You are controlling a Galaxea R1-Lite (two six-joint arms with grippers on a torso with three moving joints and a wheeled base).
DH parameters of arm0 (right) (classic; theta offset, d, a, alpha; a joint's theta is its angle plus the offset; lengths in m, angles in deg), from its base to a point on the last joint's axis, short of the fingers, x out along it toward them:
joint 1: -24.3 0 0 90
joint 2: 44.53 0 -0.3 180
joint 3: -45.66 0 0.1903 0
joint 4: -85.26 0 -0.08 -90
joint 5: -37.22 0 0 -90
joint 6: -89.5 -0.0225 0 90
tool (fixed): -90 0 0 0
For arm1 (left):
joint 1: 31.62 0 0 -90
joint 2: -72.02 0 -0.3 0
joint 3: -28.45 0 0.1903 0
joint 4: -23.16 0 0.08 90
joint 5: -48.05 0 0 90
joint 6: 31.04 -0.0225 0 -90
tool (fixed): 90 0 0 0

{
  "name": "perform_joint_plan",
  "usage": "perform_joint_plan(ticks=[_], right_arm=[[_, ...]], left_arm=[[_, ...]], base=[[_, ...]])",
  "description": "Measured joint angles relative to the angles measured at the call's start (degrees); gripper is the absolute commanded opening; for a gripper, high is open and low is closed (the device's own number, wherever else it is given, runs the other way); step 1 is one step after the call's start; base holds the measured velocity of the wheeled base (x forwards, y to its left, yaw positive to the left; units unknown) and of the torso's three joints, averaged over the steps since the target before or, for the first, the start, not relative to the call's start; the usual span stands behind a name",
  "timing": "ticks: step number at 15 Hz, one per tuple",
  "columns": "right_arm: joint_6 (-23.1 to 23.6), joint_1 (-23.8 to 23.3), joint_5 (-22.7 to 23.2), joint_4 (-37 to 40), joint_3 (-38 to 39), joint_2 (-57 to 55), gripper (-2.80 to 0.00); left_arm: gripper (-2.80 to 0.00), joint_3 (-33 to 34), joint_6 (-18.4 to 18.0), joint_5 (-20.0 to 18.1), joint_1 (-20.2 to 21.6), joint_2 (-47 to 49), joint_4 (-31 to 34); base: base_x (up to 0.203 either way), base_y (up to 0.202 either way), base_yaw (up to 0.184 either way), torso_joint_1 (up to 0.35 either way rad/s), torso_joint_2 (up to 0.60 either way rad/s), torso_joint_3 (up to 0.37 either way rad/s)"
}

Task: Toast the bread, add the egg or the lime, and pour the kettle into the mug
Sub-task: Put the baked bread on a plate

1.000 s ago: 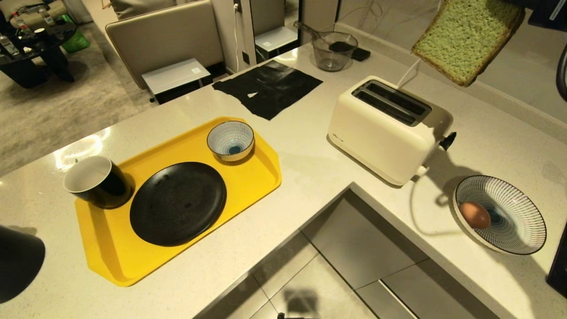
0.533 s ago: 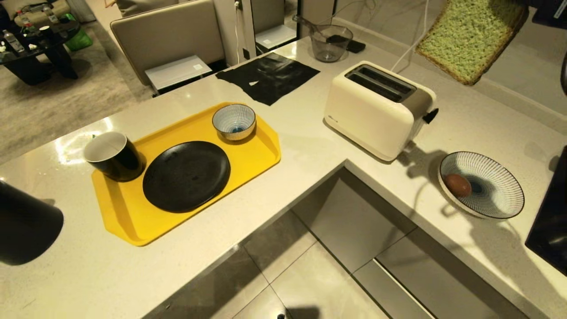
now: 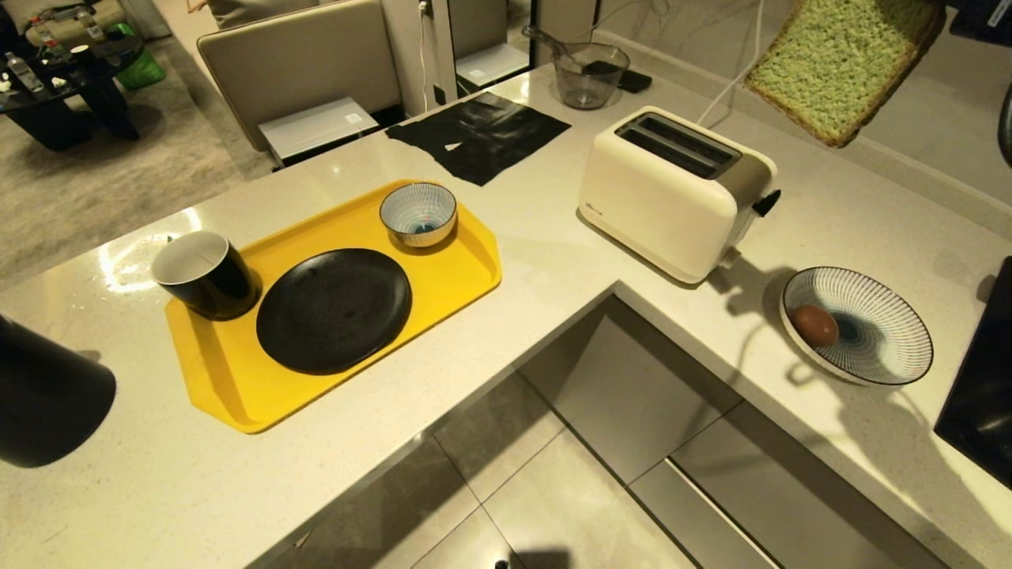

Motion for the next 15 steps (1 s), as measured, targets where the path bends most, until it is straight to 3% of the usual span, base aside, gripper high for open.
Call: perform_joint_plan(ticks=[8,15], right_arm=[[0.09,-0.78,-1.15,2.53,0.80,1.67,-2.80],[1.28,-0.55,-7.88,5.67,0.84,2.65,-2.80]], left_arm=[[-2.80,0.00,0.00,-0.01,-0.06,0.00,0.02],[-2.80,0.00,0.00,0.00,-0.06,0.00,0.00]], base=[[0.000,0.000,0.000,0.000,0.00,0.000],[0.000,0.000,0.000,0.000,0.00,0.000]])
